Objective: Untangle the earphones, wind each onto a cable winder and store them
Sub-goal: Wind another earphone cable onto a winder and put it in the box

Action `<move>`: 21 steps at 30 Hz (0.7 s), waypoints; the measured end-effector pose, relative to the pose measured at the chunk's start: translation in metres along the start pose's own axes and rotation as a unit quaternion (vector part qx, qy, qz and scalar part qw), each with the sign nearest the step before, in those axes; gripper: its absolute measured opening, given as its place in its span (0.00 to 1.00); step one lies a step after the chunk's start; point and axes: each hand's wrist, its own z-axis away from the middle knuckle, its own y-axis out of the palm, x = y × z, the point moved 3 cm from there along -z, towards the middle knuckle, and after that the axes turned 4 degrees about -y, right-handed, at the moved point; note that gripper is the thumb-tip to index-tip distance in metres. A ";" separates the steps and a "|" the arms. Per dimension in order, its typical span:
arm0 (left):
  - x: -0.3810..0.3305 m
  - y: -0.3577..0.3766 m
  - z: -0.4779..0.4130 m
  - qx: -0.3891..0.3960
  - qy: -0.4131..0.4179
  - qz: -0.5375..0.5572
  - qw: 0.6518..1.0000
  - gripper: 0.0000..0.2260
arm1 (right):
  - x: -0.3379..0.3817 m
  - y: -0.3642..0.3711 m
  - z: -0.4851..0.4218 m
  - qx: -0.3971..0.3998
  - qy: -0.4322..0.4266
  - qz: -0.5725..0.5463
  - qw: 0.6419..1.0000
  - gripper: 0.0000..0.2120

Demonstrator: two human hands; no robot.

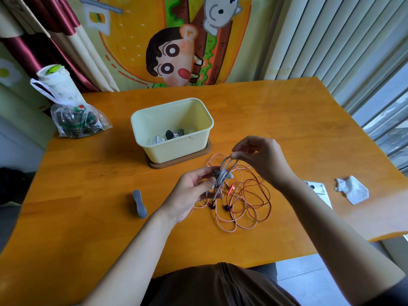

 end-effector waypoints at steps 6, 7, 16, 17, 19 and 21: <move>-0.003 0.003 -0.005 0.012 -0.010 0.183 0.983 0.12 | -0.016 0.004 0.004 0.028 0.080 -0.126 0.988 0.03; -0.005 0.004 -0.006 -0.002 -0.004 0.211 0.978 0.12 | -0.019 0.008 0.007 0.019 0.092 -0.145 0.985 0.02; 0.003 0.005 -0.015 -0.071 -0.039 0.295 0.952 0.11 | -0.034 0.047 0.029 -0.067 0.202 -0.279 0.936 0.03; 0.004 0.004 -0.014 -0.070 -0.042 0.290 0.954 0.12 | -0.035 0.046 0.029 -0.077 0.202 -0.280 0.935 0.03; 0.005 0.002 -0.013 -0.067 -0.046 0.254 0.964 0.13 | -0.035 0.039 0.025 -0.104 0.194 -0.275 0.936 0.02; 0.006 0.001 -0.011 -0.062 -0.049 0.204 0.976 0.14 | -0.033 0.029 0.019 -0.131 0.179 -0.274 0.936 0.03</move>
